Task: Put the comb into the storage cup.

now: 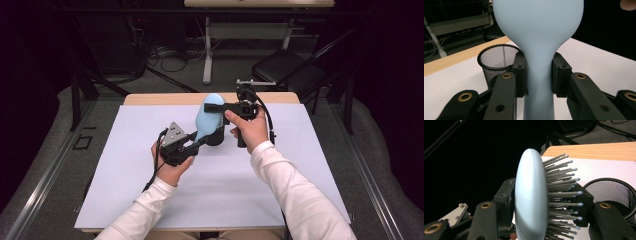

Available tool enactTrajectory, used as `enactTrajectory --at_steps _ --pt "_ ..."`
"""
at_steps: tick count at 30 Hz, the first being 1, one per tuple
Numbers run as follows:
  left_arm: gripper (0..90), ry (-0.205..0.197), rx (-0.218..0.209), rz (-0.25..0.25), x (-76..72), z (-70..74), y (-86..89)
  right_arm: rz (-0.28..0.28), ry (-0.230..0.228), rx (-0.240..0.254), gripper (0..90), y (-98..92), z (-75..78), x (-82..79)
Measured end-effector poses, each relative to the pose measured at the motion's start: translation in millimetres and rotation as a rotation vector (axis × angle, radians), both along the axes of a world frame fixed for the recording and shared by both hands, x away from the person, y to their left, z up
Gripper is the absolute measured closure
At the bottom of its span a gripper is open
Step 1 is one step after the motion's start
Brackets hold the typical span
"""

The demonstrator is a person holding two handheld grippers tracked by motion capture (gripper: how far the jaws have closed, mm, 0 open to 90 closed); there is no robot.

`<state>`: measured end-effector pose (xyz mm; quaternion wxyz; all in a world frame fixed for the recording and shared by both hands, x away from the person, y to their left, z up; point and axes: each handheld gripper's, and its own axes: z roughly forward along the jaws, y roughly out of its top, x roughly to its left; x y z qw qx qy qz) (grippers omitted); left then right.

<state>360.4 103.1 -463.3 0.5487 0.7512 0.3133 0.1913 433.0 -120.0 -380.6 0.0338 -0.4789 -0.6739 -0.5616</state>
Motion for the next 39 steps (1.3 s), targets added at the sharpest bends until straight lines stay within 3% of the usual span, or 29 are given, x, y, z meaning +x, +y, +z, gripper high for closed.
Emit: enactTrajectory --at_steps 28,39 --pt "66.1 0.018 -0.022 -0.006 3.0 -0.9 1.9 -0.003 0.043 0.033 48.3 -2.8 1.3 0.9" --pt "55.2 0.019 -0.039 0.000 4.4 -0.5 3.2 -0.030 0.048 0.036 48.5 -8.1 1.1 4.7"
